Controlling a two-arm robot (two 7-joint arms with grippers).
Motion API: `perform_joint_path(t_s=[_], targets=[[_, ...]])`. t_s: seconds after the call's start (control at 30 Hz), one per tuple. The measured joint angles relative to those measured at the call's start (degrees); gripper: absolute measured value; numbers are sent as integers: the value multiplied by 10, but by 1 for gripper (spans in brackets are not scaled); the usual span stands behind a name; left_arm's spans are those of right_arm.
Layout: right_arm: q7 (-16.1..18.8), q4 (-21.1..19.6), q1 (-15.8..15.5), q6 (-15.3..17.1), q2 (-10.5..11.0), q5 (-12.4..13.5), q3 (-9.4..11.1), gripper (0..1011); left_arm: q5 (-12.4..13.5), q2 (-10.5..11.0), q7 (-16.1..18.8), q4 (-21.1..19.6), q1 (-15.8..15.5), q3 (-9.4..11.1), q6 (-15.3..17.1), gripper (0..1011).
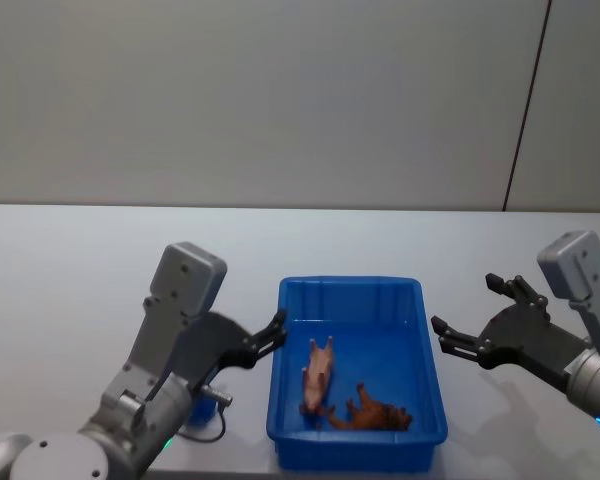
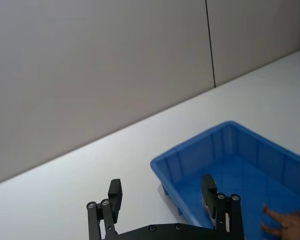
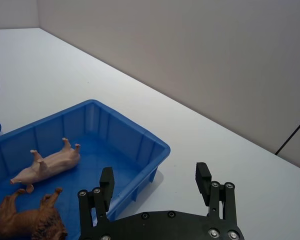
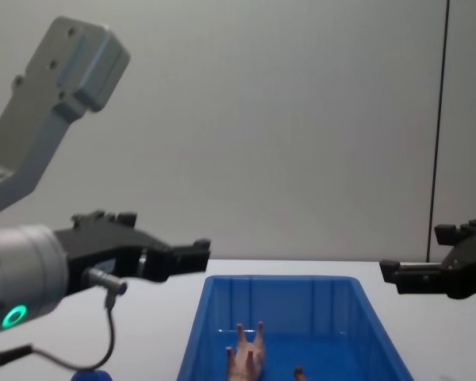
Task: Pick up the two dolls from the table and place them into the box.
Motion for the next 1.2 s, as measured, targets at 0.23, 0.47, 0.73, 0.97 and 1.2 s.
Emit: perform_joint_path(t_s=[0.23,0.47,0.73,0.97,1.2], targets=[[0,1,0,-2,1,0,1,1001,-33,23,15,-21,26,-9,46,1001],[1,2,-1,-2,2,1,2,1001,-56,43,19,-26,44,-18,81,1001],[1,2,-1,-3,2,1,2,1001,-52,53,14,-14,48,-24,102,1001],[1,2,-1,-3,3,1,2,1001,-34,55,-7,9,41,-28,103,1002],[1,2,-1,-3,3,1,2,1001,-15,51,-40,40,27,-30,95,1002]])
